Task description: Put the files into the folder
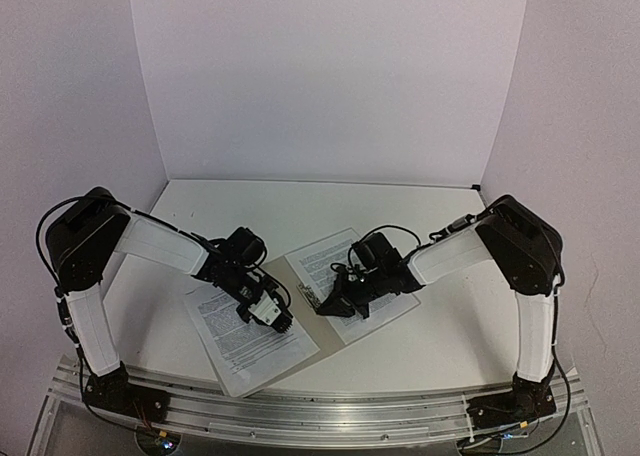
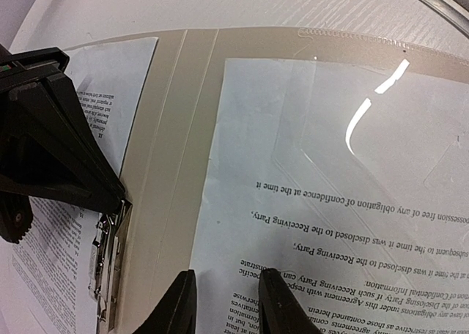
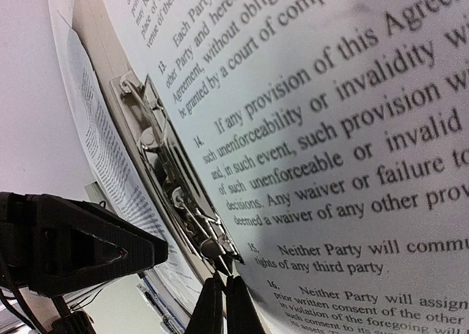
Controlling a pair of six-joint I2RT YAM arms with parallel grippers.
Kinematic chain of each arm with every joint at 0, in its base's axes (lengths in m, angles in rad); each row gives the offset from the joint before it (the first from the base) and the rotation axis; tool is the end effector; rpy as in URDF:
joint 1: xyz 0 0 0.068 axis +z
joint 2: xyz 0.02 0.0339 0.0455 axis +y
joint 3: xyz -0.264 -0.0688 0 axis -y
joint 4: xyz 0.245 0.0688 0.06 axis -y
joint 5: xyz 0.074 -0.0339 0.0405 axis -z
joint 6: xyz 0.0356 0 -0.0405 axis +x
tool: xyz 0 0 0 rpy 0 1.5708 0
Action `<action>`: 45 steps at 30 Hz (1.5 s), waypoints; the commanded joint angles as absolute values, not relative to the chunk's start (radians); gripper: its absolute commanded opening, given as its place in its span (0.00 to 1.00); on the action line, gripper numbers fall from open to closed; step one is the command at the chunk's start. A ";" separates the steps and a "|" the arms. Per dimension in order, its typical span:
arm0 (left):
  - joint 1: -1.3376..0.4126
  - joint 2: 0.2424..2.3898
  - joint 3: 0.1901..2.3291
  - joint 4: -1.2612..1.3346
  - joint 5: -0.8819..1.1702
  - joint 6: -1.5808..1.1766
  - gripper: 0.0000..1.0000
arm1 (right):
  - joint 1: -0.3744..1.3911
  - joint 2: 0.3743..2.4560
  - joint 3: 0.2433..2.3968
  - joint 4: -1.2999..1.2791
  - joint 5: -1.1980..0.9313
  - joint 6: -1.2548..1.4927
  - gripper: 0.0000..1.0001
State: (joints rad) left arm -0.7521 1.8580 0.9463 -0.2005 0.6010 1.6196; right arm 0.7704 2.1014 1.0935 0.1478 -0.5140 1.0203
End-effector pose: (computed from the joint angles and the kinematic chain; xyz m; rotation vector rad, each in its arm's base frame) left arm 0.2331 -0.2456 0.1171 2.3345 0.7549 -0.4480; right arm 0.2774 0.2936 0.0864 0.0781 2.8174 1.2734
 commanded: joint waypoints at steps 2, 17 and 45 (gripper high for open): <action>-0.761 1.913 0.868 -0.378 0.478 1.622 0.31 | 0.754 2.264 1.054 -0.176 -0.315 0.962 0.00; -0.760 1.910 0.865 -0.371 0.479 1.619 0.31 | 0.753 2.082 1.150 -0.184 -0.406 0.976 0.04; -0.728 1.841 1.240 -0.421 0.653 1.207 0.48 | 0.645 1.910 1.310 -0.350 -0.323 0.880 0.42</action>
